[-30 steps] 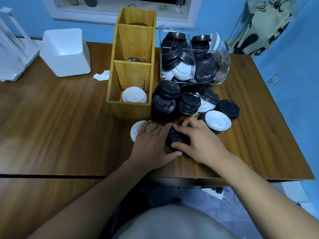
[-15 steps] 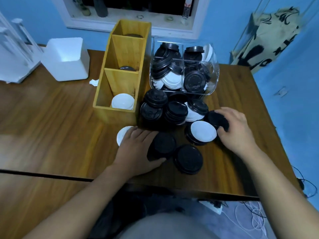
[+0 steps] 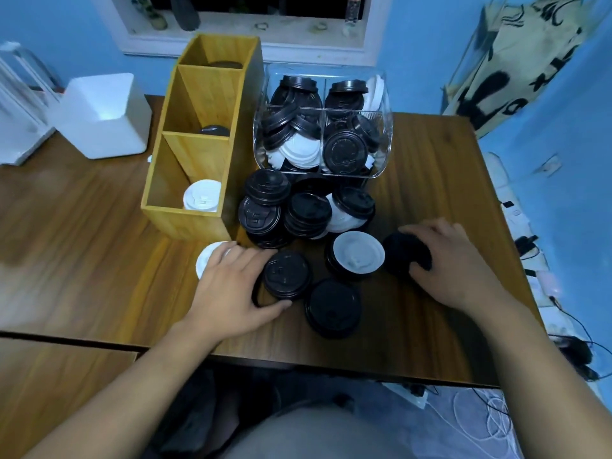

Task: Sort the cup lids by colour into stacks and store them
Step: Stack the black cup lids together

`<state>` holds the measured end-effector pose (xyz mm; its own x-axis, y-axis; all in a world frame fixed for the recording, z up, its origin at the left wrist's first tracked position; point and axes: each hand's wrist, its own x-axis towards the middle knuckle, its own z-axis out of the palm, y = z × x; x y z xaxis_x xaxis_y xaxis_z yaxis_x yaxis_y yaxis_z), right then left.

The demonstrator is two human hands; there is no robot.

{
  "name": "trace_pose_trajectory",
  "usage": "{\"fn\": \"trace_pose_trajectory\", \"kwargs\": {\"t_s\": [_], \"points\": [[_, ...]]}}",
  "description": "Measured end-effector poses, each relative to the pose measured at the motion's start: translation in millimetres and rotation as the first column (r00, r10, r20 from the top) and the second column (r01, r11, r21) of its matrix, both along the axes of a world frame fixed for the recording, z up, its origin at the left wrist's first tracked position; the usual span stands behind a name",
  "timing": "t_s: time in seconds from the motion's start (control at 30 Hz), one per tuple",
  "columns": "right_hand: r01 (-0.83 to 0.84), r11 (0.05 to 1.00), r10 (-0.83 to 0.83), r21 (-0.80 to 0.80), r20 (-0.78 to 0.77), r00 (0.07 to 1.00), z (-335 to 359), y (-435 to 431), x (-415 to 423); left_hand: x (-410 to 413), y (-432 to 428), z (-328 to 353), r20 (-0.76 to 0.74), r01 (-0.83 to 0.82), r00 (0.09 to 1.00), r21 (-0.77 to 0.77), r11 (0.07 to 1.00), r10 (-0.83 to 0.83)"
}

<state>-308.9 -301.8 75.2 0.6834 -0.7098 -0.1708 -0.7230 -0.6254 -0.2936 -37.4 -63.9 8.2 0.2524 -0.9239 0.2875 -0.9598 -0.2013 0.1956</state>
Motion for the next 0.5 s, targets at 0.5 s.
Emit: {"fn": "trace_pose_trajectory", "kwargs": {"t_s": [0.5], "points": [[0.144, 0.972, -0.207, 0.186, 0.392, 0.896, 3, -10, 109, 1, 1, 1, -0.024, 0.015, 1.0, -0.002, 1.0, -0.016]]}}
